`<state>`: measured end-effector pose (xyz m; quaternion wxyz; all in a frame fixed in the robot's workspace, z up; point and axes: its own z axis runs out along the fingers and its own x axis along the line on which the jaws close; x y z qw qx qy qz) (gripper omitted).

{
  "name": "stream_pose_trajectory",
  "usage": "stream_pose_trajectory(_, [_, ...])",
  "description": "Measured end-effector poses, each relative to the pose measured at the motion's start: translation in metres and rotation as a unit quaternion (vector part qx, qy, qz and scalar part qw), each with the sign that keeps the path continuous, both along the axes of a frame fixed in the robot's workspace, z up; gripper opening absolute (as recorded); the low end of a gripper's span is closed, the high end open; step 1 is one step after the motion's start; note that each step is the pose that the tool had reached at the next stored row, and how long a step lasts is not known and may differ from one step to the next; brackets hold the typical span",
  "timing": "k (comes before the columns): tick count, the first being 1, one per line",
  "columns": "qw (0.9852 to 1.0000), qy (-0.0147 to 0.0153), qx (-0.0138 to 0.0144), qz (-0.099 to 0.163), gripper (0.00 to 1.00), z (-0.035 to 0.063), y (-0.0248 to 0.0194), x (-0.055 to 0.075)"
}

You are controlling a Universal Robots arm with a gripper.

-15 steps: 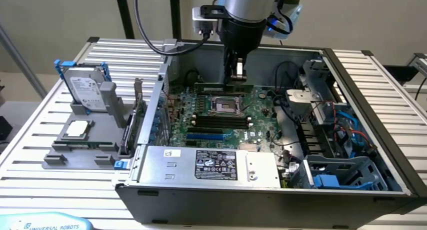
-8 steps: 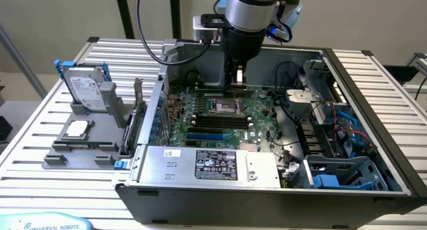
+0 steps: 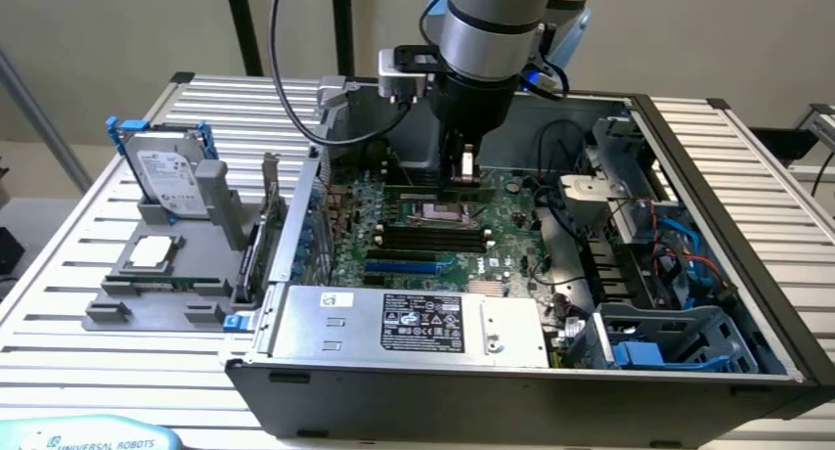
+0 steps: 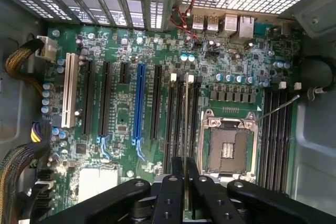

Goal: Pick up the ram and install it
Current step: 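Insert the ram into the slot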

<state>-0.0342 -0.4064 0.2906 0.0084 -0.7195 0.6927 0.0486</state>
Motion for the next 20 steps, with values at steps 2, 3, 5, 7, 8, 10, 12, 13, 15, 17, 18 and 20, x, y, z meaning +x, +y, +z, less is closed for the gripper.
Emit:
stream_pose_trajectory(2, [1.0000,0.0000,0.0000,-0.003,0.13,-0.0036,-0.0003,0.000])
stream_pose_trajectory(3, [1.0000,0.0000,0.0000,-0.005,0.13,-0.0054,-0.0004,0.000])
stream_pose_trajectory(5, [1.0000,0.0000,-0.0001,-0.007,0.13,-0.0090,-0.0005,0.000])
stream_pose_trajectory(7, [1.0000,0.0000,-0.0003,-0.009,0.13,-0.0127,-0.0007,0.000])
stream_pose_trajectory(8, [1.0000,0.0000,-0.0006,-0.010,0.13,-0.0145,-0.0007,0.000])
stream_pose_trajectory(10, [0.9999,0.0000,-0.0012,-0.011,0.13,-0.0181,-0.0008,0.001])
stream_pose_trajectory(12, [0.9999,0.0000,-0.0017,-0.012,0.13,-0.0218,-0.0008,0.001])
stream_pose_trajectory(13, [0.9999,0.0000,-0.0021,-0.012,0.13,-0.0237,-0.0008,0.001])
stream_pose_trajectory(15, [0.9999,0.0000,-0.0033,-0.014,0.13,-0.0270,-0.0008,0.001])
stream_pose_trajectory(17, [0.9999,0.0000,-0.0048,-0.015,0.13,-0.0301,-0.0009,0.001])
stream_pose_trajectory(18, [0.9999,0.0000,-0.0057,-0.015,0.13,-0.0315,-0.0009,0.001])
stream_pose_trajectory(20, [0.9998,-0.0001,-0.0078,-0.016,0.13,-0.0342,-0.0010,0.002])
